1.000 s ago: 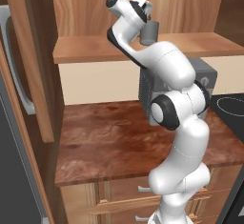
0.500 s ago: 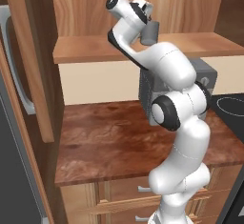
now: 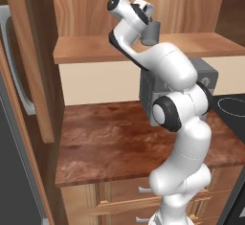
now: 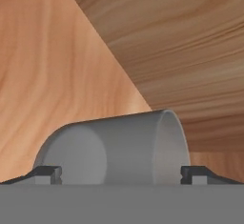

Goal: There is a bowl on the dining counter. Grab a lemon wedge from the fridge and place it in the bowl. Then get the liquor bottle and glass cup from the cabinet and place them next to the bowl.

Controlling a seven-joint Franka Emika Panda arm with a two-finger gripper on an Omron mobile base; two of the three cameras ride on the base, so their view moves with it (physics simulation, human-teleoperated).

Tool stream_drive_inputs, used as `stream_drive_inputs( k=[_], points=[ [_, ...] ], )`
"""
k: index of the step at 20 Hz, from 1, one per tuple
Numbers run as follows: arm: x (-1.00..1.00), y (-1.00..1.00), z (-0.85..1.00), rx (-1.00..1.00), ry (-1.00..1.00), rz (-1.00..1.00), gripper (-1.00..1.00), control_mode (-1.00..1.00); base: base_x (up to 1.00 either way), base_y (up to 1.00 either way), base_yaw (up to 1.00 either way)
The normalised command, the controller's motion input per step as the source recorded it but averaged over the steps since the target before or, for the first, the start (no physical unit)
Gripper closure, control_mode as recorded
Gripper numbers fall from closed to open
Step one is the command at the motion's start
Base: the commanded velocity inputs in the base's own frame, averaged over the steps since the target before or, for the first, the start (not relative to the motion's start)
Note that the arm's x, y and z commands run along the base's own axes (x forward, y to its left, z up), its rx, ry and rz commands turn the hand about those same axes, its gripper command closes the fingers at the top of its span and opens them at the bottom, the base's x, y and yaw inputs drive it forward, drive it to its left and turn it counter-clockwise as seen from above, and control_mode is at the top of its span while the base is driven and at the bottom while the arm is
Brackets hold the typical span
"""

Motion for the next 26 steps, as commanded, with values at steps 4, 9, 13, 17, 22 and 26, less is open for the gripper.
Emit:
stream_drive_inputs(
  k=[4,9,13,17,22,26],
  points=[
    [0.14,-0.13,-0.13,0.0,0.0,0.02,-1.0,-1.0,0.0,0.0,0.0],
    [0.1,-0.17,-0.17,0.0,0.0,0.04,-1.0,-1.0,0.0,0.0,0.0],
    [0.0,-0.06,-0.22,0.0,0.0,0.06,-1.0,-1.0,0.0,0.0,0.0],
    [0.0,0.0,-0.26,0.0,0.0,0.06,-1.0,-1.0,0.0,0.0,0.0],
    [-0.07,0.0,-0.25,0.0,0.0,0.05,-1.0,-1.0,0.0,0.0,0.0],
    [-0.11,0.0,-0.23,0.0,0.0,0.04,-1.0,-1.0,0.0,0.0,0.0]
  ],
)
